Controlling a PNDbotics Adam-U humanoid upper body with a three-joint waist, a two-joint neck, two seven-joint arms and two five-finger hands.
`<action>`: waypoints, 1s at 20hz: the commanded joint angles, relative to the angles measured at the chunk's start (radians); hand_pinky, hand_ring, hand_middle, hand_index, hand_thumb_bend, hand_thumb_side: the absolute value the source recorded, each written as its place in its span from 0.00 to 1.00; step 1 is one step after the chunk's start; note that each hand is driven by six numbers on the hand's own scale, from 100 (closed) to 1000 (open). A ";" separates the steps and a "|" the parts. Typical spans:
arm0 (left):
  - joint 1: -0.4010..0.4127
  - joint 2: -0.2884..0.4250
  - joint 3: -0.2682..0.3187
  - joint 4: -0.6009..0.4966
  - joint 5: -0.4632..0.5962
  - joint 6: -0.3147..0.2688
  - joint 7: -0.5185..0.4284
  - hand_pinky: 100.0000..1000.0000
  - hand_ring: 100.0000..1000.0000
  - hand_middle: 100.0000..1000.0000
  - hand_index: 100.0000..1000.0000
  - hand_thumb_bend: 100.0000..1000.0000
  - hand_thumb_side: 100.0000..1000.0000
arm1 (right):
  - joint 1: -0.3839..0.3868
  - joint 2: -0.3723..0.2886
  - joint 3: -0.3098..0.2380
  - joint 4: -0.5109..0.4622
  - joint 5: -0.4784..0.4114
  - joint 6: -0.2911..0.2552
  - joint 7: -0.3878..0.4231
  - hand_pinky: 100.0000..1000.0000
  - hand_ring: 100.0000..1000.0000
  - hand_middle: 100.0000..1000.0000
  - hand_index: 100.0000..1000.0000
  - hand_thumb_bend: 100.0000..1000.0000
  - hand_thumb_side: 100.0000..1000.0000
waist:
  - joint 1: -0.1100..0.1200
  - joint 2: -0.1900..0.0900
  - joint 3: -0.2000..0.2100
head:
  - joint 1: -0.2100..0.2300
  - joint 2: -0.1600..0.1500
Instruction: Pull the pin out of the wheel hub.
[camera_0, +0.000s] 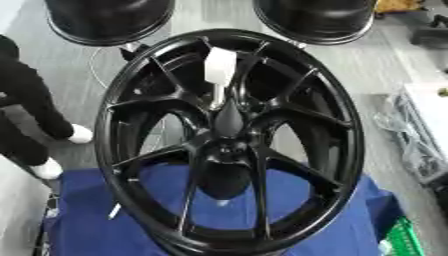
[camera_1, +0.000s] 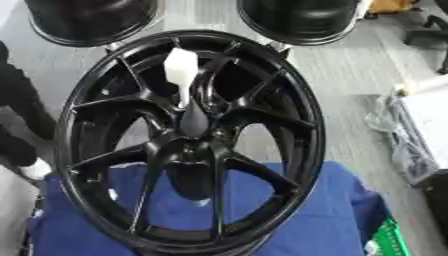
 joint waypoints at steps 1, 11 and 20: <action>-0.016 0.015 0.016 -0.025 -0.006 -0.002 0.008 0.79 0.72 0.72 0.75 0.04 0.63 | 0.013 0.048 -0.059 0.068 0.081 0.032 -0.073 0.81 0.72 0.77 0.81 0.09 0.00 | 0.008 -0.011 -0.005 | 0.010 -0.021; -0.024 0.010 0.000 -0.039 -0.050 0.020 -0.007 0.79 0.72 0.72 0.75 0.03 0.62 | 0.023 0.115 -0.062 0.171 0.176 0.112 -0.270 0.82 0.78 0.84 0.86 0.33 0.31 | 0.021 -0.005 -0.012 | -0.015 -0.031; -0.027 0.001 -0.007 -0.038 -0.039 0.018 -0.015 0.78 0.72 0.72 0.75 0.04 0.63 | -0.017 0.191 -0.012 0.029 -0.068 0.025 -0.538 0.76 0.65 0.74 0.83 0.00 0.35 | 0.016 0.000 0.000 | -0.036 -0.024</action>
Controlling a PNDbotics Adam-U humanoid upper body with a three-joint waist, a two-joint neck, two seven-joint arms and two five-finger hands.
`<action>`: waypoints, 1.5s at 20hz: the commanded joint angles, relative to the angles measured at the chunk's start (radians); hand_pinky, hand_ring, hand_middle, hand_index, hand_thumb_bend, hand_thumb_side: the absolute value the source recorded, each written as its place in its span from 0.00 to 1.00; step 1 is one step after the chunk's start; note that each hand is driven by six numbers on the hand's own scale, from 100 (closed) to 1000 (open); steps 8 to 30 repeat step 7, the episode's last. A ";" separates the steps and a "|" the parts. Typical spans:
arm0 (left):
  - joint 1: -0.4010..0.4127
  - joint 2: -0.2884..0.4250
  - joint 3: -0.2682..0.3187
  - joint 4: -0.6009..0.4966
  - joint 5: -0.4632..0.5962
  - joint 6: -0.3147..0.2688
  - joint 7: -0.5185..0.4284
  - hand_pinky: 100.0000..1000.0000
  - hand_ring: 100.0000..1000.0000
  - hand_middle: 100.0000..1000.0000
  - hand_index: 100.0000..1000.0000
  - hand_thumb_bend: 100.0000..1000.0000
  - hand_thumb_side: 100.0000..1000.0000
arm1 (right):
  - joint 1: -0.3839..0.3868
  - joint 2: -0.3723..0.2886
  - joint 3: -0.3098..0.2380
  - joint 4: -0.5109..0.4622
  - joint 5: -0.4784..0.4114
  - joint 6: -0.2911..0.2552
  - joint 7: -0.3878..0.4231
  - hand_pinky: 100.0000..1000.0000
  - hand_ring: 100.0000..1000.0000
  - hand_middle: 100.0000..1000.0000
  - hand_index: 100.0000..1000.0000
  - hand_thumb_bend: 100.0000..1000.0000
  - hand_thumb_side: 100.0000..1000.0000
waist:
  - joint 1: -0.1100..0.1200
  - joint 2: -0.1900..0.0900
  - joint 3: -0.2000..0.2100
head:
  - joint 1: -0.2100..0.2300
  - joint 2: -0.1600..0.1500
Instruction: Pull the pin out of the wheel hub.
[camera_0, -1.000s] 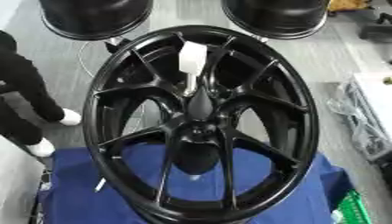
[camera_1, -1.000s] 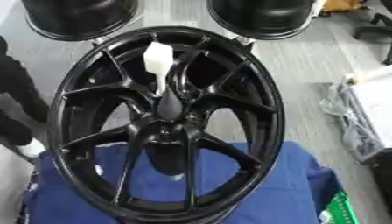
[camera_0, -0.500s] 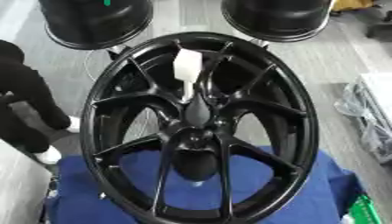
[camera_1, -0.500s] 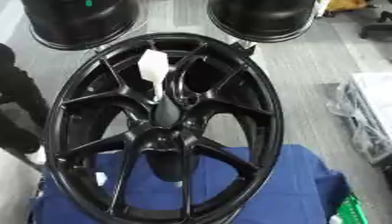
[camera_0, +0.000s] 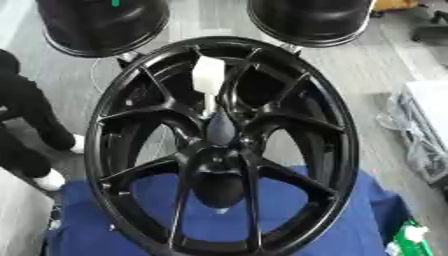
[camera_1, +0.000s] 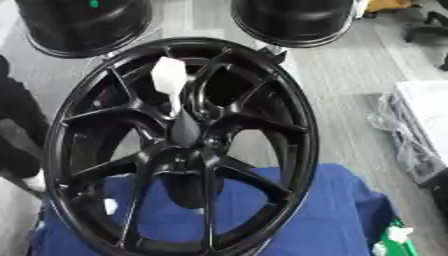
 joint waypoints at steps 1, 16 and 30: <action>-0.015 0.013 0.001 -0.018 0.006 -0.002 -0.005 0.78 0.72 0.72 0.75 0.04 0.63 | -0.024 0.010 0.030 -0.093 -0.115 -0.049 -0.080 0.76 0.66 0.74 0.84 0.00 0.38 | -0.003 -0.011 0.003 | -0.010 -0.006; -0.049 -0.002 -0.014 -0.006 0.022 -0.008 -0.015 0.79 0.73 0.74 0.76 0.05 0.64 | -0.125 0.106 0.110 -0.180 -0.256 -0.090 -0.081 0.76 0.64 0.74 0.84 0.00 0.33 | -0.004 -0.015 0.011 | 0.006 0.007; -0.049 -0.002 -0.014 -0.006 0.022 -0.008 -0.015 0.79 0.73 0.74 0.76 0.05 0.64 | -0.125 0.106 0.110 -0.180 -0.256 -0.090 -0.081 0.76 0.64 0.74 0.84 0.00 0.33 | -0.004 -0.015 0.011 | 0.006 0.007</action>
